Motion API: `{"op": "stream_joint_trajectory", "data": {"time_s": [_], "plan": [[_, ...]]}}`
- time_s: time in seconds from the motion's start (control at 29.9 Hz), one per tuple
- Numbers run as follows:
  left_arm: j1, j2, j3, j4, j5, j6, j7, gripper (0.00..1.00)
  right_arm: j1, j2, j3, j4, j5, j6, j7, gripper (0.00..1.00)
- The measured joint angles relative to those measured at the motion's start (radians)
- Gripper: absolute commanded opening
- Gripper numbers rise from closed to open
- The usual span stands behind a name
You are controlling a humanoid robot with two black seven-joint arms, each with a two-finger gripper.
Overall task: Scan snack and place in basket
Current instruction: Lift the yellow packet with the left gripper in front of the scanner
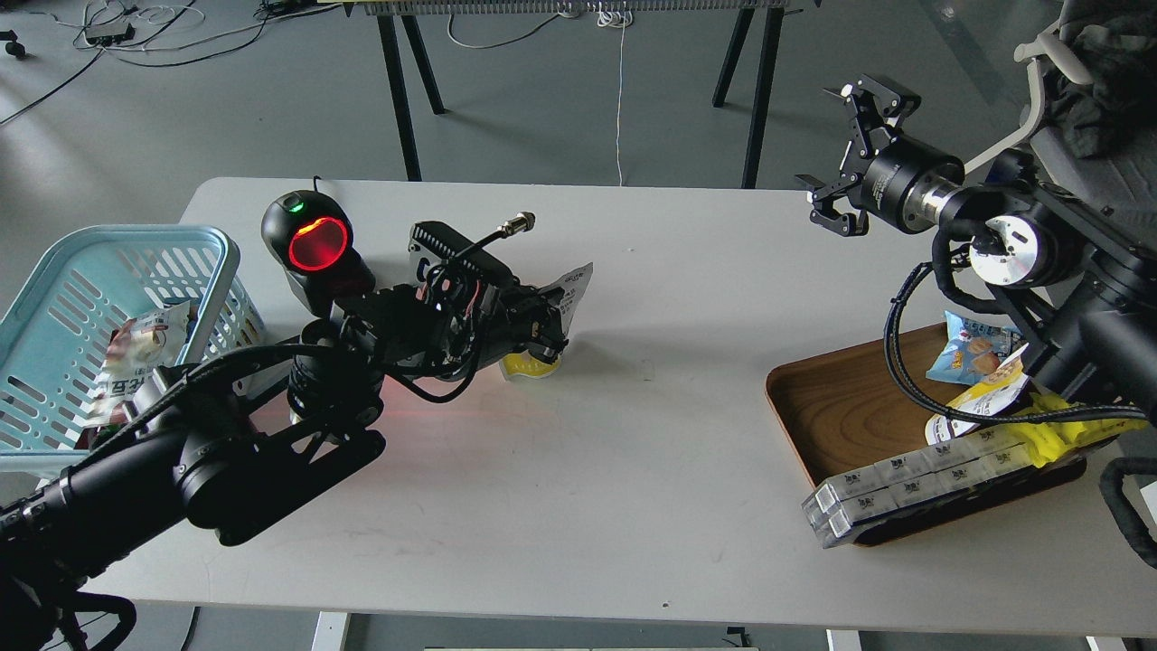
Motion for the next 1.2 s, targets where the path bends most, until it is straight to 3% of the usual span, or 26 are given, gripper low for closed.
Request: {"op": "stream_joint_trajectory", "data": {"time_s": [0.17, 0.64, 1.04, 1.2], "plan": [[-0.011, 0.005, -0.004, -0.028, 0.0, 0.0, -0.002, 0.0, 0.0, 0.0, 0.001, 0.0, 0.0, 0.003, 0.006, 1.0], [-0.089, 0.185, -0.037, -0.11, 0.0, 0.0, -0.049, 0.0, -0.063, -0.001, -0.007, 0.001, -0.012, 0.047, 0.165, 1.0], [-0.077, 0.436, -0.157, -0.158, -0.064, 0.0, -0.061, 0.0, -0.072, 0.0, -0.013, -0.043, -0.014, 0.045, 0.17, 1.0], [-0.074, 0.534, -0.159, -0.199, -0.134, 0.0, -0.102, 0.0, -0.072, 0.0, -0.025, -0.043, -0.013, 0.044, 0.171, 1.0]]}}
